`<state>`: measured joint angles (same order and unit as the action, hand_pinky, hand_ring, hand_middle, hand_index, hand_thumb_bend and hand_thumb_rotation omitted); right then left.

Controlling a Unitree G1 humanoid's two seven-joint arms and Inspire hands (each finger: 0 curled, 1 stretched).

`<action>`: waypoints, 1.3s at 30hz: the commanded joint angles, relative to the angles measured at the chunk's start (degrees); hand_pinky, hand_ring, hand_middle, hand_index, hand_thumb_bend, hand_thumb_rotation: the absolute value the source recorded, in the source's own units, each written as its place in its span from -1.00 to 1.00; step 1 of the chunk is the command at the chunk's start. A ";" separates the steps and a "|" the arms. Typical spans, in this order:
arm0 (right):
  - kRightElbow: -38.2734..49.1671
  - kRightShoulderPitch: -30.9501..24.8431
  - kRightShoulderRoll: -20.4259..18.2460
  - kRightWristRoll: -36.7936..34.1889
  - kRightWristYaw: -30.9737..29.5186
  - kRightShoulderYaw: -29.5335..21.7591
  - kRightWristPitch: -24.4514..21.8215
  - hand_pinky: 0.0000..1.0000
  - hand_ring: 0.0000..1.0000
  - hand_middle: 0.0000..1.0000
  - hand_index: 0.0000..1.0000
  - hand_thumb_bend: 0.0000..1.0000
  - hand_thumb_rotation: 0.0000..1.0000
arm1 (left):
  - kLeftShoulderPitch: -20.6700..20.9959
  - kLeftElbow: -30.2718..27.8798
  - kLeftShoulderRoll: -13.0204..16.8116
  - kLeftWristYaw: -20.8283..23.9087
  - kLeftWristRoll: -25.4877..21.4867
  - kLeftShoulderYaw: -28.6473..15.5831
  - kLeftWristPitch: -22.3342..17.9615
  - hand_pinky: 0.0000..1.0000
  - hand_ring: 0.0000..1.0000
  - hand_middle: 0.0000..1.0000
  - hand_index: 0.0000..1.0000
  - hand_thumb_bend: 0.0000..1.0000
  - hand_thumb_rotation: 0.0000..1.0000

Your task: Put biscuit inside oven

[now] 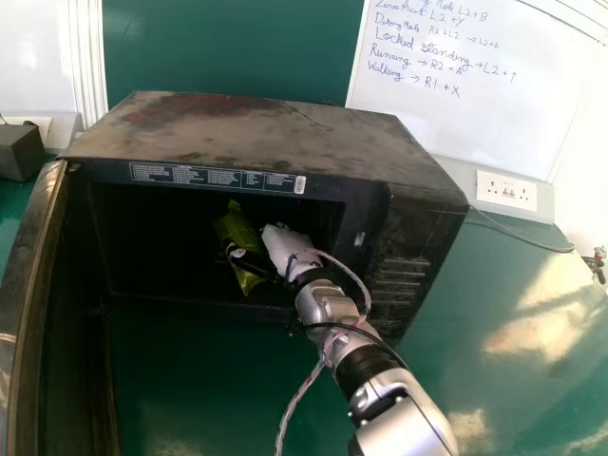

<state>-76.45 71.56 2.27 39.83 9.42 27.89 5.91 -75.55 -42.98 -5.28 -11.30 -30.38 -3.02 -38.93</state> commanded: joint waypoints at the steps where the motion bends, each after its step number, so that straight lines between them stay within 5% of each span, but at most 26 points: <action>1: -0.66 1.88 -0.61 -0.55 -0.28 -0.21 -0.40 -1.00 -1.00 -0.97 -0.05 -0.01 -0.94 | -0.37 0.88 -0.69 -0.60 0.54 0.21 -1.28 0.08 0.03 0.15 0.45 0.81 0.57; 7: -1.16 1.87 -1.16 -1.21 -0.17 -0.84 -0.60 -1.00 -1.00 -0.99 -0.05 -0.01 -0.94 | 2.16 4.74 -1.18 -1.89 4.13 -2.03 -6.22 -0.23 -0.02 0.09 0.45 0.81 0.56; 10: -1.37 1.87 -1.34 -1.17 0.34 -0.92 -0.83 -1.00 -1.00 -0.95 -0.05 -0.01 -0.94 | 3.49 7.48 -0.14 -3.32 5.24 -2.92 -9.57 -0.19 0.06 0.20 0.45 0.81 0.57; 11: -1.42 1.86 -1.36 -1.13 0.58 -0.92 -0.78 -1.00 -1.00 -0.94 -0.05 -0.01 -0.94 | 3.77 8.08 0.04 -3.61 5.37 -3.10 -10.24 -0.29 -0.06 0.11 0.45 0.81 0.56; 15: -1.67 2.14 -1.47 -1.05 0.52 -0.95 -1.08 -1.00 -1.00 -0.90 -0.05 0.00 -0.94 | 4.13 9.29 0.82 -4.21 4.72 -2.81 -11.45 -0.05 0.13 0.23 0.41 0.81 0.57; 19: -1.79 2.36 -1.56 -1.17 0.41 -1.17 -1.39 -1.00 -1.00 -0.90 -0.05 0.00 -0.94 | 4.22 9.81 1.08 -4.35 4.85 -2.84 -11.96 -0.07 0.03 0.14 0.26 0.81 0.58; 21: -1.87 2.25 -1.56 -1.06 0.68 -1.15 -1.39 -0.99 -0.97 -0.86 -0.05 0.00 -0.94 | 4.07 10.32 0.89 -4.28 5.82 -3.45 -12.49 -0.07 0.07 0.17 0.35 0.82 0.57; 26: -1.91 1.92 -1.58 -1.28 0.90 -1.43 -0.98 -0.81 -0.67 -0.44 -0.05 0.01 -0.94 | 3.00 10.04 0.71 -3.42 8.62 -4.96 -11.65 0.06 0.26 0.34 0.43 0.83 0.55; 31: -1.96 1.62 -1.76 -1.21 1.41 -1.30 -1.05 -0.59 -0.38 -0.12 -0.03 0.02 -0.93 | 1.52 8.44 0.64 -2.17 8.72 -4.17 -9.43 -0.02 0.22 0.31 0.46 0.81 0.53; 38: -1.94 1.42 -1.62 -1.74 1.40 -1.76 -0.76 -0.02 0.48 0.52 -0.01 0.03 -0.91 | -2.42 5.13 1.04 -0.38 10.42 -3.57 -4.35 0.07 0.26 0.30 0.47 0.83 0.50; 39: -1.94 1.42 -1.55 -1.57 1.52 -1.61 -0.69 0.07 0.57 0.62 0.15 0.35 -0.96 | -2.99 4.64 1.33 -0.41 9.93 -3.13 -3.71 0.09 0.25 0.30 0.46 0.83 0.50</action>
<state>-78.09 71.84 0.71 38.78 10.14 26.75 4.83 -76.87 -37.12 -4.33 -12.03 -19.40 -7.17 -43.97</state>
